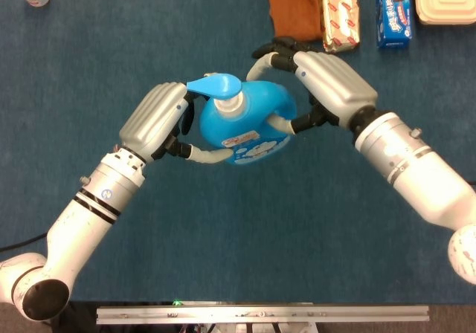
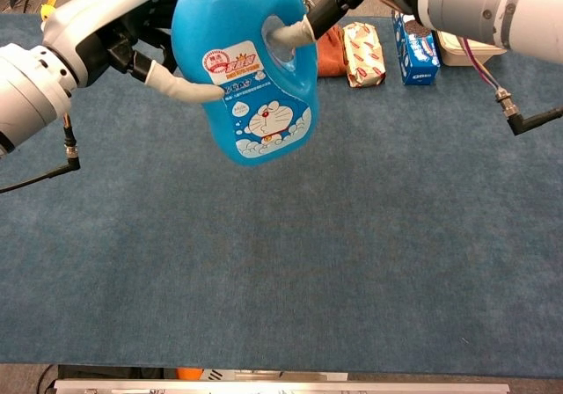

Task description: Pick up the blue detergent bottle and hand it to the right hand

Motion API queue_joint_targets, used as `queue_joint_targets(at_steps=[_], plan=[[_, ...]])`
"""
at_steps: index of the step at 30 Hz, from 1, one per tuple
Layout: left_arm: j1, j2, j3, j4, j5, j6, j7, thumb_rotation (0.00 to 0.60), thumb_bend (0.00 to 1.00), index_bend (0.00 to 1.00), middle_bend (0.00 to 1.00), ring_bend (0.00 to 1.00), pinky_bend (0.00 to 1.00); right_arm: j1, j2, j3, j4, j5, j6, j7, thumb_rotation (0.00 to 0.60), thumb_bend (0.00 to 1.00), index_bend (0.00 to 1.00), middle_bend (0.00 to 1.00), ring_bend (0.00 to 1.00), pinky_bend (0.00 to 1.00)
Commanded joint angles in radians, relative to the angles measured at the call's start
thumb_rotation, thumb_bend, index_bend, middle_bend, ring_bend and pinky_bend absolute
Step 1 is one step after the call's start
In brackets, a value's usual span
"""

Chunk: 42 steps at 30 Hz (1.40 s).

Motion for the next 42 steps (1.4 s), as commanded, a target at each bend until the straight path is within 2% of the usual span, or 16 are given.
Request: queue_joint_targets(at_steps=[1, 8, 13, 18, 21, 26, 33, 42], plan=[[-0.001, 0.000, -0.001, 0.004, -0.002, 0.000, -0.003, 0.600, 0.14, 0.34, 0.36, 0.41, 0.72, 0.003, -0.017, -0.003, 0.004, 0.000, 0.019, -0.008, 0.600, 0.39, 0.42, 0.23, 0.03, 0.11], [-0.004, 0.002, -0.002, 0.014, -0.006, -0.004, -0.013, 0.600, 0.14, 0.33, 0.34, 0.39, 0.72, 0.003, -0.073, -0.009, 0.026, -0.006, 0.072, -0.026, 0.600, 0.53, 0.47, 0.31, 0.15, 0.30], [-0.002, 0.007, 0.001, 0.020, -0.004, -0.010, -0.032, 0.600, 0.14, 0.25, 0.30, 0.34, 0.71, -0.008, -0.110, -0.003, 0.046, -0.015, 0.107, -0.019, 0.600, 0.59, 0.52, 0.36, 0.22, 0.43], [0.002, 0.024, 0.007, 0.023, 0.010, -0.024, -0.063, 0.600, 0.14, 0.14, 0.23, 0.26, 0.64, -0.020, -0.133, -0.001, 0.062, -0.023, 0.123, -0.023, 0.600, 0.60, 0.54, 0.40, 0.27, 0.46], [0.007, 0.039, 0.012, 0.023, 0.023, -0.033, -0.082, 0.600, 0.14, 0.07, 0.17, 0.17, 0.53, -0.030, -0.142, -0.001, 0.069, -0.031, 0.126, -0.022, 0.600, 0.60, 0.55, 0.41, 0.29, 0.47], [0.021, 0.074, 0.029, 0.031, 0.055, -0.038, -0.100, 0.596, 0.14, 0.02, 0.09, 0.05, 0.40, -0.061, -0.127, -0.012, 0.054, -0.072, 0.122, -0.021, 0.600, 0.60, 0.55, 0.41, 0.29, 0.47], [0.046, 0.097, 0.064, 0.082, 0.112, -0.020, -0.093, 0.540, 0.14, 0.02, 0.07, 0.04, 0.35, -0.153, -0.073, -0.043, 0.020, -0.199, 0.147, 0.009, 0.600, 0.60, 0.55, 0.41, 0.29, 0.47], [0.078, 0.113, 0.109, 0.134, 0.187, 0.022, -0.052, 0.539, 0.14, 0.02, 0.07, 0.03, 0.34, -0.270, -0.007, -0.082, -0.017, -0.364, 0.169, 0.052, 0.600, 0.60, 0.55, 0.41, 0.29, 0.47]])
